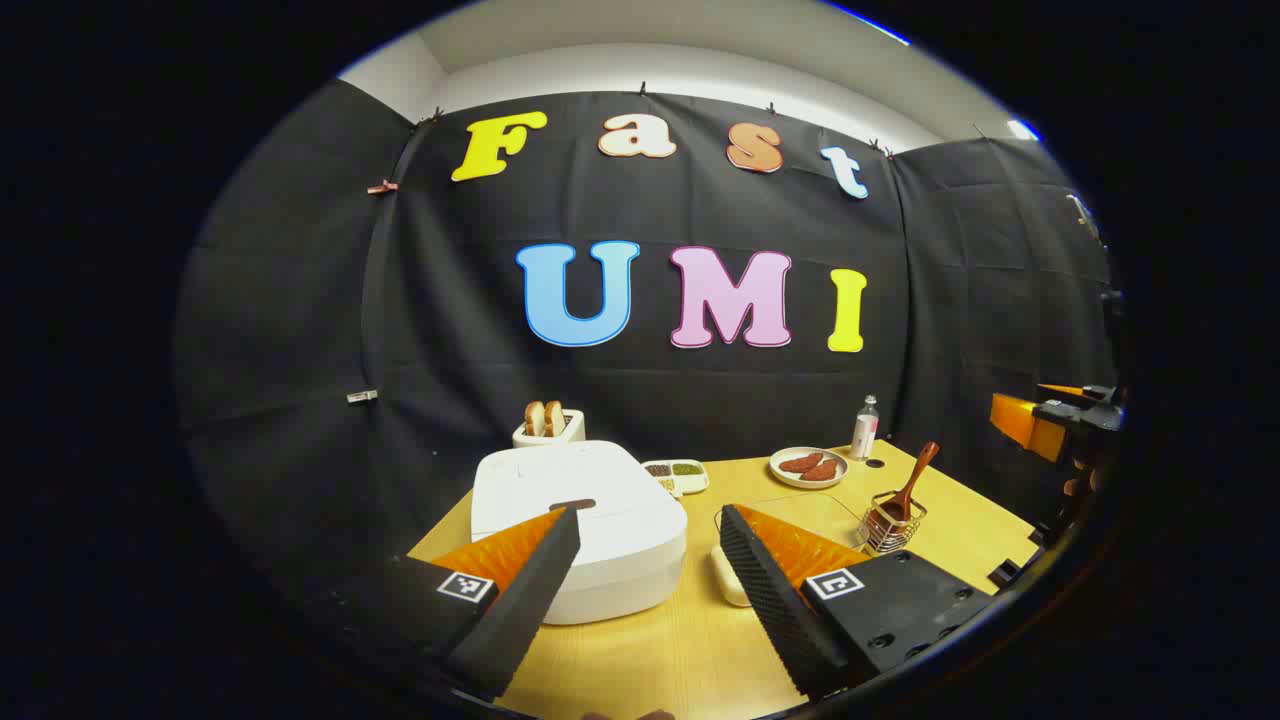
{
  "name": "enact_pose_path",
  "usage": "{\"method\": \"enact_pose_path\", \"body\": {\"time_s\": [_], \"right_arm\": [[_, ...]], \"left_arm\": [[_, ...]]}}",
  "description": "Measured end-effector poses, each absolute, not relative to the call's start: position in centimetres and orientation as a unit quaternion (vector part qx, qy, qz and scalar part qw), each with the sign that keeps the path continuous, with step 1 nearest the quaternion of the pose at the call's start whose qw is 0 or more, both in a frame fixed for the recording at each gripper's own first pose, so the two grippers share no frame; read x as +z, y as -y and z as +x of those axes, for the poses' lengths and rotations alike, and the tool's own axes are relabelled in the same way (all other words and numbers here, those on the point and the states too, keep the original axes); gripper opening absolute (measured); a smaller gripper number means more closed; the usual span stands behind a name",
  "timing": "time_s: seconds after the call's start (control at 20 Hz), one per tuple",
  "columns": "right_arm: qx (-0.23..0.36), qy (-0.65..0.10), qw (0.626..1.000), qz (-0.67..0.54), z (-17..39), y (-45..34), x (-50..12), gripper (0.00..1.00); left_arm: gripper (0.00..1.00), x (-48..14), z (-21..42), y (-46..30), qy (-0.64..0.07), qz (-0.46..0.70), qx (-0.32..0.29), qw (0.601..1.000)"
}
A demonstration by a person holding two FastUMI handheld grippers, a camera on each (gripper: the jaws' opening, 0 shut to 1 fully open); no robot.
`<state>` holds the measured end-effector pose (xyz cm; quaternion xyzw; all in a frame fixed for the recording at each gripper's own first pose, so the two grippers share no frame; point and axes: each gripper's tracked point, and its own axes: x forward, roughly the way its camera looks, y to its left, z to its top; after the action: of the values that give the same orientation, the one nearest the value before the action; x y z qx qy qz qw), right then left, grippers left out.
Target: Close the left gripper, press the button to open the rice cooker; take a wooden spoon from the chopstick holder with the right hand, scoop a spoonful of rice and pour it into the rice cooker, then put the wooden spoon back into the chopstick holder.
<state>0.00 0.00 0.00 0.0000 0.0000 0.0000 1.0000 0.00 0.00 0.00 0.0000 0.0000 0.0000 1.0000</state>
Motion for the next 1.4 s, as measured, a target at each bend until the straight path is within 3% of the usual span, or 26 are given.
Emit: {"method": "enact_pose_path", "body": {"time_s": [1.25,1.4], "right_arm": [[0.043,0.001,0.999,0.015,-1.6,-1.0,-0.8,0.98],[0.043,0.001,0.999,0.018,-1.8,-0.7,-0.6,0.98]], "left_arm": [[0.98,0.5,-0.7,0.2,0.007,-0.002,-0.014,1.0],[0.93,1.6,0.2,-1.3,0.009,-0.004,0.003,1.0]]}}
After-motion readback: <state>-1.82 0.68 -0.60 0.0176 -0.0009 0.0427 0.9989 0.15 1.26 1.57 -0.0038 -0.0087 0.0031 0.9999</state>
